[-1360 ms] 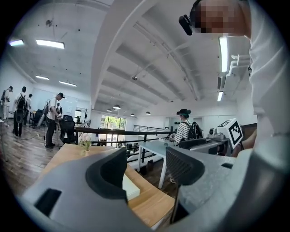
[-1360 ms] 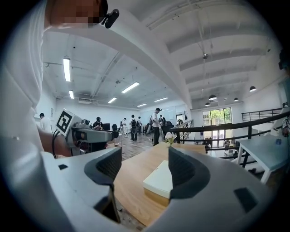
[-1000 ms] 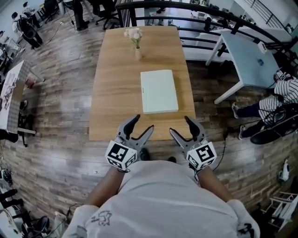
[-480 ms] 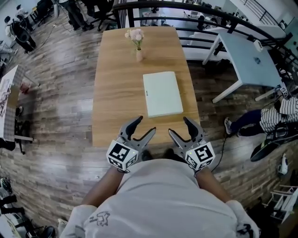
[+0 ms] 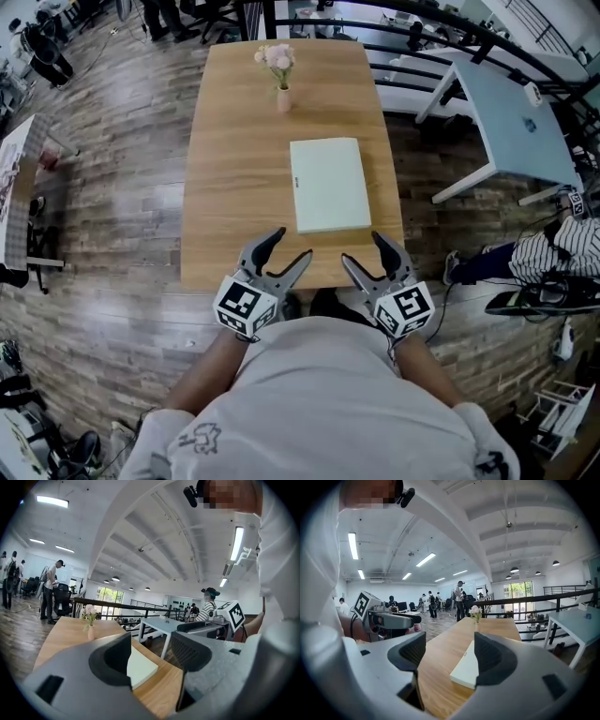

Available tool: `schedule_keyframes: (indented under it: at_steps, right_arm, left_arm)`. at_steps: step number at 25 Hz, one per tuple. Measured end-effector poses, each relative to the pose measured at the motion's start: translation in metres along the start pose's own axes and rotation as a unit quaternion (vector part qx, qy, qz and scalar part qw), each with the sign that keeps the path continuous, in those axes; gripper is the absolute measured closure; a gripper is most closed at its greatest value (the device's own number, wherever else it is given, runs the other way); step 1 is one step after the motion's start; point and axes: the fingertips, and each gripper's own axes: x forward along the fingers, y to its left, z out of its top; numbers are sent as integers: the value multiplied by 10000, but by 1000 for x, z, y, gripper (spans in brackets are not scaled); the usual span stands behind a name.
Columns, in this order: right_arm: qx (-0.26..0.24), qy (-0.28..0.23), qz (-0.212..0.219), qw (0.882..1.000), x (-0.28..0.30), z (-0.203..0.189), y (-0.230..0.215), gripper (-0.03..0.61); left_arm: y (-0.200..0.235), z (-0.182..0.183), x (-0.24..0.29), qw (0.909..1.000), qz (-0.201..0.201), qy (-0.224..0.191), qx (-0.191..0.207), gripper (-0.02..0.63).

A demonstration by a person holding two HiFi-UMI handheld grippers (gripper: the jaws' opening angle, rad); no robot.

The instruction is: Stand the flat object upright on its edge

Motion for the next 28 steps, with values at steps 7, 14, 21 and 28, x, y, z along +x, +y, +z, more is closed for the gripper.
schedule_keyframes:
  at_steps: [7,14,21,28]
  right_arm:
    - [395,287,237,9985,30,-16,-36,247]
    - [543,816,386,9944,60,-37,-78,241]
    - [715,1254,499,9883,86,-60,-117,238]
    - [859,1560,494,9828,113,-84,-158,238]
  left_arm:
    - [27,-20,30,9985,322,176,-416,354]
    - [51,-39,67,9944,516,458,-801,354]
    - [73,-56,101,9892,680,819,-1005,354]
    - [104,-84,127,9808,870,1219,-1248,354]
